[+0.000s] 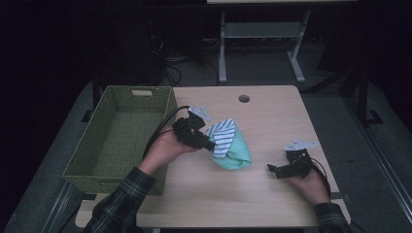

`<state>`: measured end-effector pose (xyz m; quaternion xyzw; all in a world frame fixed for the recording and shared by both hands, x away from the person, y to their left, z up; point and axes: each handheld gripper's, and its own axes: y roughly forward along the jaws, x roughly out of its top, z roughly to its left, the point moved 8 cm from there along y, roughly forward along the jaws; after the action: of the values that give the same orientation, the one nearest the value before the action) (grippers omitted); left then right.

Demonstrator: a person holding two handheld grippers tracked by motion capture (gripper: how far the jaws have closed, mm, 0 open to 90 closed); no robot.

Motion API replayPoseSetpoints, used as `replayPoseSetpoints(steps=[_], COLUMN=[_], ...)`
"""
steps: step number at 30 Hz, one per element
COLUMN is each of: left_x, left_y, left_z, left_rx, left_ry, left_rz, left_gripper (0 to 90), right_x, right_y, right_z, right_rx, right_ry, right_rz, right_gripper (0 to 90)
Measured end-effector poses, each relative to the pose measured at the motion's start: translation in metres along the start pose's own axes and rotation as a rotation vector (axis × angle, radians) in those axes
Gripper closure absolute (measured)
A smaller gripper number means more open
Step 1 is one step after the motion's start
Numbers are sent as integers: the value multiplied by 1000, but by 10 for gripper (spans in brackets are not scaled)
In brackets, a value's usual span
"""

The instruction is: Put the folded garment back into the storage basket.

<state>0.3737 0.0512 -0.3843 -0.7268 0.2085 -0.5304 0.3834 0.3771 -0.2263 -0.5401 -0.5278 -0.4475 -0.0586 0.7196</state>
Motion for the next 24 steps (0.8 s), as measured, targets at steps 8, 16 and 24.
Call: replayPoseSetpoints(steps=[8,16,24], left_x=[-1,-3,-9], left_y=[-18,-37,-53], left_z=[10,18,26], left_rx=[25,54,83], left_ry=[-9,-42,-60], left_rz=[-2,-21,-27], left_gripper=[758,757,757], right_x=[0,0,0], right_y=[0,0,0], right_z=[0,0,0], right_rx=[0,0,1], right_ry=[-1,1,2], right_rz=[-1,0,-1], right_gripper=[22,22,22])
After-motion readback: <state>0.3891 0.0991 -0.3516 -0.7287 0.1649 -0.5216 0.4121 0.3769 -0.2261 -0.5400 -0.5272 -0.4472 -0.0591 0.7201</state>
